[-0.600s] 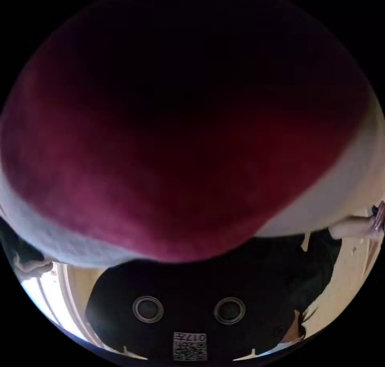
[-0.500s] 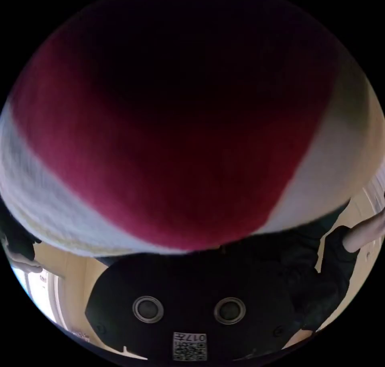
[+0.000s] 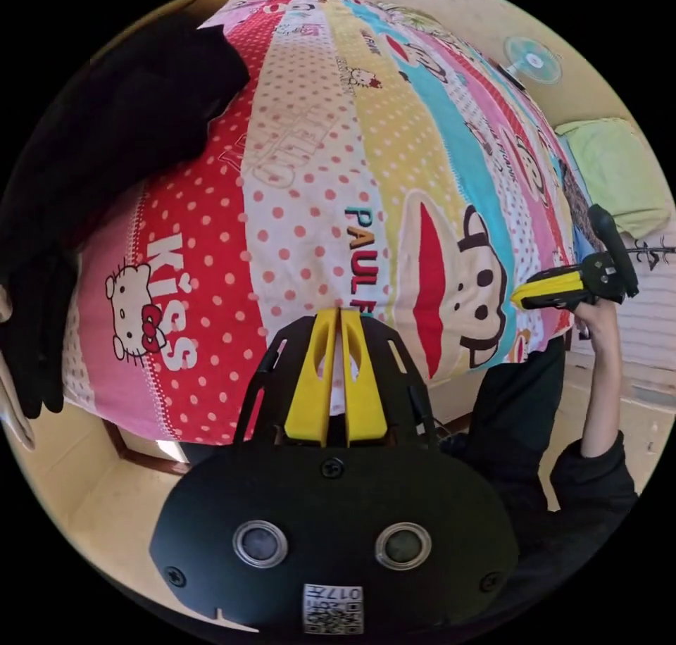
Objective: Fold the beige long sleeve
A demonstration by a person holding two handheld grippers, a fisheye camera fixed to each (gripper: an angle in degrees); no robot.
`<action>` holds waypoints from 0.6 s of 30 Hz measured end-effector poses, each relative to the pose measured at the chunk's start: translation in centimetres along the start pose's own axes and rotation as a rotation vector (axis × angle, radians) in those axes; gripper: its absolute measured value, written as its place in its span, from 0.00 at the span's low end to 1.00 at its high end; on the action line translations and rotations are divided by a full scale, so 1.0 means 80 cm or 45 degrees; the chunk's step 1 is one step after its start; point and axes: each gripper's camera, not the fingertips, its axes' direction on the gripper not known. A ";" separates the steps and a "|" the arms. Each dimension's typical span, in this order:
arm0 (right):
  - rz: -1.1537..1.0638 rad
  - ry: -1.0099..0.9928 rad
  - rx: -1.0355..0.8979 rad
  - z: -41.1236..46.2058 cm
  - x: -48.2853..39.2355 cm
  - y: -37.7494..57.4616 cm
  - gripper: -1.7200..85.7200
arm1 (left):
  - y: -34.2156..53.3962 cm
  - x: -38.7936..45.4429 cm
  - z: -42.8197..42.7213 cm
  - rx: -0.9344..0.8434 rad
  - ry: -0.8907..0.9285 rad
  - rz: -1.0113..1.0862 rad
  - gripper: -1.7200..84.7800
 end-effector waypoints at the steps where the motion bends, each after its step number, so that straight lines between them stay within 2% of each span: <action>1: -0.015 0.016 -0.005 0.002 -0.005 -0.001 0.02 | 0.005 -0.001 -0.002 0.016 -0.012 0.008 0.01; 4: -0.088 0.224 -0.005 0.017 -0.046 0.000 0.02 | 0.027 -0.021 -0.013 0.108 0.013 -0.015 0.01; 6: -0.237 0.439 -0.094 0.033 -0.083 -0.005 0.02 | 0.040 -0.048 -0.022 0.170 0.084 -0.014 0.01; 9: -0.159 0.403 -0.338 0.028 -0.091 -0.045 0.03 | 0.058 -0.092 -0.034 0.248 0.247 0.022 0.01; 10: -0.157 0.406 -0.332 0.020 -0.096 -0.054 0.03 | 0.062 -0.103 -0.035 0.266 0.298 0.021 0.01; 13: -0.291 0.364 -0.051 -0.058 -0.156 -0.092 0.03 | 0.083 -0.163 -0.042 0.383 0.572 -0.004 0.01; 14: -0.406 0.278 0.094 -0.097 -0.192 -0.106 0.04 | 0.091 -0.186 -0.045 0.435 0.661 -0.048 0.01; 16: -0.584 0.167 0.301 -0.150 -0.251 -0.124 0.04 | 0.099 -0.212 -0.054 0.495 0.724 -0.083 0.01; 18: -0.752 0.196 0.517 -0.198 -0.333 -0.150 0.07 | 0.106 -0.227 -0.066 0.530 0.701 -0.082 0.01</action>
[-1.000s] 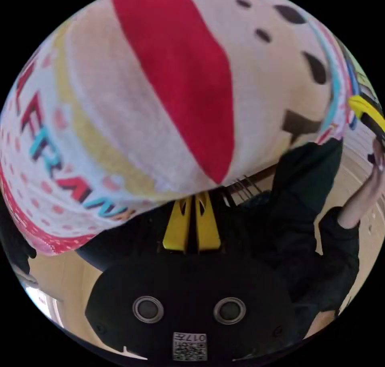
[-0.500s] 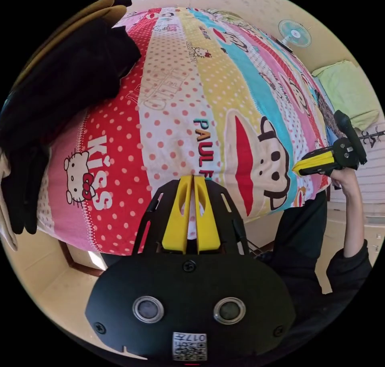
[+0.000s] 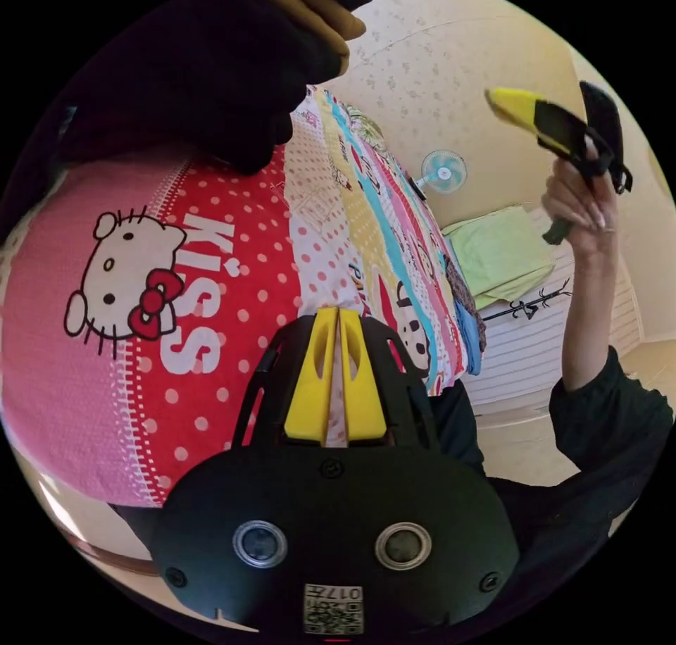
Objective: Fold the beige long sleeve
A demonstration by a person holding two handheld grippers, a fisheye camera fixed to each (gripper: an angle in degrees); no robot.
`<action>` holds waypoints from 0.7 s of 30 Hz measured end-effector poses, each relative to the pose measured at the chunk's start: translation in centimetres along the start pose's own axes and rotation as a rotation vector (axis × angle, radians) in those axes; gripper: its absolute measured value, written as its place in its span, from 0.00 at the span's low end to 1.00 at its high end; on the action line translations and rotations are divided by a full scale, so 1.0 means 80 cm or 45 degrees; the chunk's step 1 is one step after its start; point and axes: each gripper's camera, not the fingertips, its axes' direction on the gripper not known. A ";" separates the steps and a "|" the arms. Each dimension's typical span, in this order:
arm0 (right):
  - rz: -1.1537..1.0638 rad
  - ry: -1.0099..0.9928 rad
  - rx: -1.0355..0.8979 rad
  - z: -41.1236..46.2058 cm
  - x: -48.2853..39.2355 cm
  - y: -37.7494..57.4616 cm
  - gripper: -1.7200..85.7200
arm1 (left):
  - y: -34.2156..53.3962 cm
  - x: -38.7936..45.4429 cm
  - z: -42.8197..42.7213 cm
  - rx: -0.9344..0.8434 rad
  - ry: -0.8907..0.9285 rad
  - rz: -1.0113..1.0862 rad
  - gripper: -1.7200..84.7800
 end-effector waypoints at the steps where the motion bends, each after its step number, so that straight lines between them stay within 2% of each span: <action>1: -0.030 0.039 0.029 -0.004 -0.012 -0.021 0.08 | 0.000 -0.001 -0.003 -0.002 -0.005 0.005 0.01; 5: -0.124 0.153 0.089 0.025 -0.070 -0.137 0.12 | -0.003 -0.010 -0.024 -0.005 -0.014 0.032 0.01; 7: -0.113 0.050 0.030 0.065 -0.079 -0.168 0.12 | -0.003 -0.020 -0.034 0.006 0.015 0.020 0.01; 9: -0.037 -0.047 -0.142 0.123 -0.086 -0.183 0.09 | -0.002 -0.034 -0.047 0.033 0.053 -0.001 0.01; 11: -0.164 -0.039 -0.103 0.115 -0.110 -0.167 0.08 | -0.001 -0.040 -0.055 0.042 0.059 -0.004 0.01; 14: -0.343 -0.107 0.266 0.009 -0.130 -0.110 0.06 | -0.002 -0.047 -0.065 0.057 0.059 -0.002 0.01; 19: -0.258 -0.125 0.753 -0.199 -0.068 0.015 0.06 | -0.005 -0.048 -0.071 0.072 0.025 0.016 0.01; 21: -0.122 -0.278 1.047 -0.298 -0.017 0.119 0.06 | -0.004 -0.047 -0.073 0.076 0.003 0.029 0.01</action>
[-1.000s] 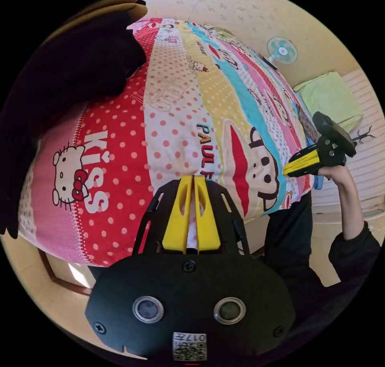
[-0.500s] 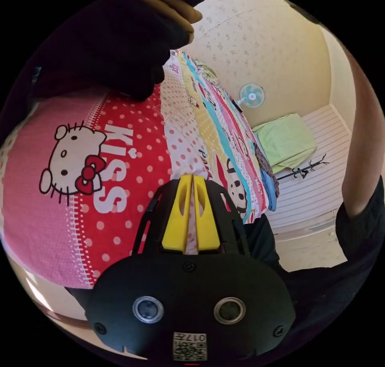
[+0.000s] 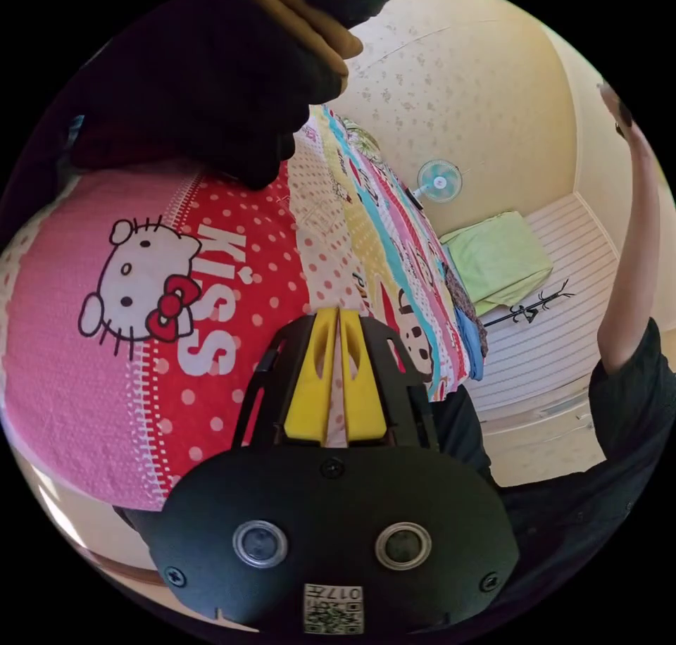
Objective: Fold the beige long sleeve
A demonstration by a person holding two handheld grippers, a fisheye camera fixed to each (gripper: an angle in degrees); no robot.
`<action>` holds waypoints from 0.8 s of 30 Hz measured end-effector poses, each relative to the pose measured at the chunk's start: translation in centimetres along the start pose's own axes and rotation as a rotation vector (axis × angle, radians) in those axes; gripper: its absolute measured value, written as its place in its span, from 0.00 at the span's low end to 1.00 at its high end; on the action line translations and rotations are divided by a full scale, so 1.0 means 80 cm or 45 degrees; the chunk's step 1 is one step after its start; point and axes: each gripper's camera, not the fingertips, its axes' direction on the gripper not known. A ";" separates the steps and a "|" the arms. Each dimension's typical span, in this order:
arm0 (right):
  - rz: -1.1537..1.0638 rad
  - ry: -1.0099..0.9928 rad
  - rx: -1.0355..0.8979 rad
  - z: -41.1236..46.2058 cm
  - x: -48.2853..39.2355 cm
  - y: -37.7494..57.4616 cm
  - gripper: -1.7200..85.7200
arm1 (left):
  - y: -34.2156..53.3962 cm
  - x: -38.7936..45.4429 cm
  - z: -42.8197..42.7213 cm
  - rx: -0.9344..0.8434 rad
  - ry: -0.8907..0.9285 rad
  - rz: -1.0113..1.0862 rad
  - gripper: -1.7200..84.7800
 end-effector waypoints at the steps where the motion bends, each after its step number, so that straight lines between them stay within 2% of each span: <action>1: 0.021 -0.006 0.083 -0.038 0.001 0.005 0.06 | 0.000 0.000 0.000 0.000 -0.001 0.000 0.01; 3: 0.043 0.121 0.354 -0.177 -0.012 0.048 0.06 | 0.002 -0.005 0.000 0.006 0.008 -0.012 0.01; 5: 0.056 0.265 0.493 -0.266 -0.027 0.102 0.06 | 0.004 -0.009 0.002 0.017 0.024 -0.027 0.01; 8: 0.246 0.386 0.632 -0.385 -0.032 0.227 0.06 | 0.008 -0.015 0.006 0.027 0.052 -0.040 0.01; 10: 0.457 0.461 0.624 -0.439 -0.027 0.320 0.07 | 0.011 -0.015 0.009 0.037 0.060 -0.038 0.01; 12: 0.940 0.672 0.520 -0.490 -0.023 0.454 0.08 | 0.015 -0.013 0.015 0.049 0.072 -0.034 0.02; 14: 1.221 0.892 0.403 -0.512 -0.041 0.542 0.08 | 0.017 -0.008 0.023 0.046 0.092 -0.017 0.04; 16: 1.371 1.026 0.336 -0.524 -0.066 0.604 0.08 | 0.020 0.001 0.031 0.057 0.126 0.005 0.08; 19: 1.477 0.998 0.320 -0.534 -0.089 0.662 0.06 | 0.027 0.024 0.055 0.089 0.232 0.073 0.14; 21: 1.473 0.839 0.323 -0.536 -0.089 0.682 0.05 | 0.031 0.049 0.091 0.075 0.361 0.144 0.18; 24: 1.414 0.710 0.397 -0.538 -0.093 0.691 0.05 | 0.038 0.088 0.154 0.008 0.369 0.203 0.19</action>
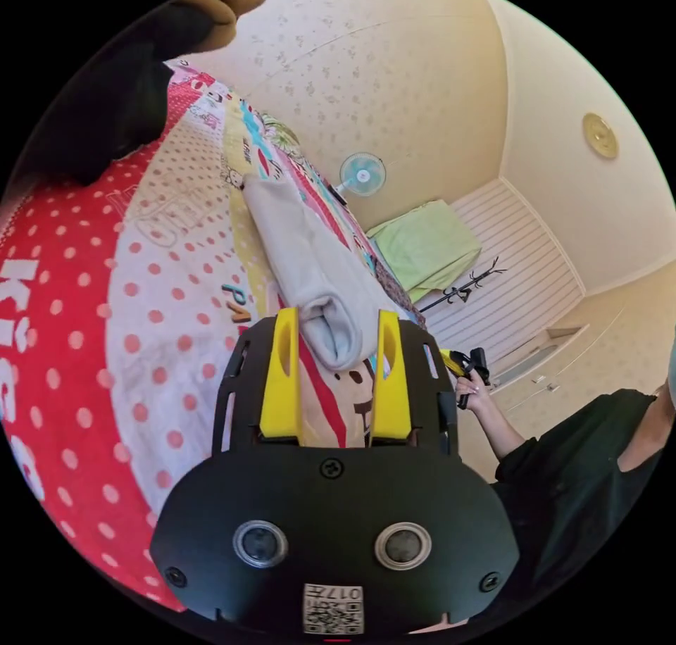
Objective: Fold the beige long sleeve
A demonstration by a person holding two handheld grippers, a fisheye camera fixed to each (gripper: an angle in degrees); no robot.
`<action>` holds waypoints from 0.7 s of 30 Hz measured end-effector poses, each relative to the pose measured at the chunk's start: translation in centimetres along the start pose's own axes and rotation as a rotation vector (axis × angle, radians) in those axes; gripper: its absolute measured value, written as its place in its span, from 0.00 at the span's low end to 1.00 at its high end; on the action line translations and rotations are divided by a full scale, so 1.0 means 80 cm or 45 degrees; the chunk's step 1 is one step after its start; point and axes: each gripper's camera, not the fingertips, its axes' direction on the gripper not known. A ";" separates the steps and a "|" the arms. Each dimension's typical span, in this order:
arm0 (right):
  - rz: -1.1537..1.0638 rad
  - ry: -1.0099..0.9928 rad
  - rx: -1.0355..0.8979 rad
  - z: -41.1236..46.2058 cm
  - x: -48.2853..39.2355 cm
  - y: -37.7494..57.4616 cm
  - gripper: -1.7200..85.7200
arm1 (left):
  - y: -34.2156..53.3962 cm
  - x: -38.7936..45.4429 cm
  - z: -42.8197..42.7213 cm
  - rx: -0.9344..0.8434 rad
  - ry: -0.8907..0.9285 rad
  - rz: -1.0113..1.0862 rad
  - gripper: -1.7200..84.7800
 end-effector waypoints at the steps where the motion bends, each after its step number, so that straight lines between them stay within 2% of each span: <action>1: -0.007 -0.022 0.001 0.000 0.000 0.001 0.05 | 0.002 0.005 0.012 -0.003 -0.024 0.013 0.18; 3: -0.051 -0.068 -0.018 0.003 -0.006 0.003 0.05 | 0.014 0.034 0.030 0.038 -0.113 0.063 0.10; 5: -0.099 -0.080 -0.064 0.009 -0.016 0.003 0.06 | 0.023 0.074 0.035 0.044 0.037 0.222 0.06; 7: -0.170 -0.089 -0.108 0.014 -0.032 0.005 0.06 | 0.034 0.127 0.053 -0.055 0.050 0.402 0.05; 9: -0.265 -0.059 -0.148 0.018 -0.057 0.007 0.07 | 0.061 0.203 0.108 -0.295 -0.025 0.657 0.05; 12: -0.353 -0.007 -0.171 0.025 -0.093 0.005 0.11 | 0.116 0.285 0.185 -0.478 -0.050 0.894 0.05; 17: -0.486 0.082 -0.156 0.051 -0.174 -0.002 0.19 | 0.216 0.366 0.304 -0.739 -0.191 1.132 0.04; 19: -0.542 0.179 -0.243 0.078 -0.195 -0.005 0.19 | 0.240 0.384 0.329 -0.731 -0.255 1.186 0.03; 21: -0.561 0.254 -0.477 0.125 -0.204 -0.005 0.14 | 0.257 0.403 0.353 -0.766 -0.338 1.279 0.04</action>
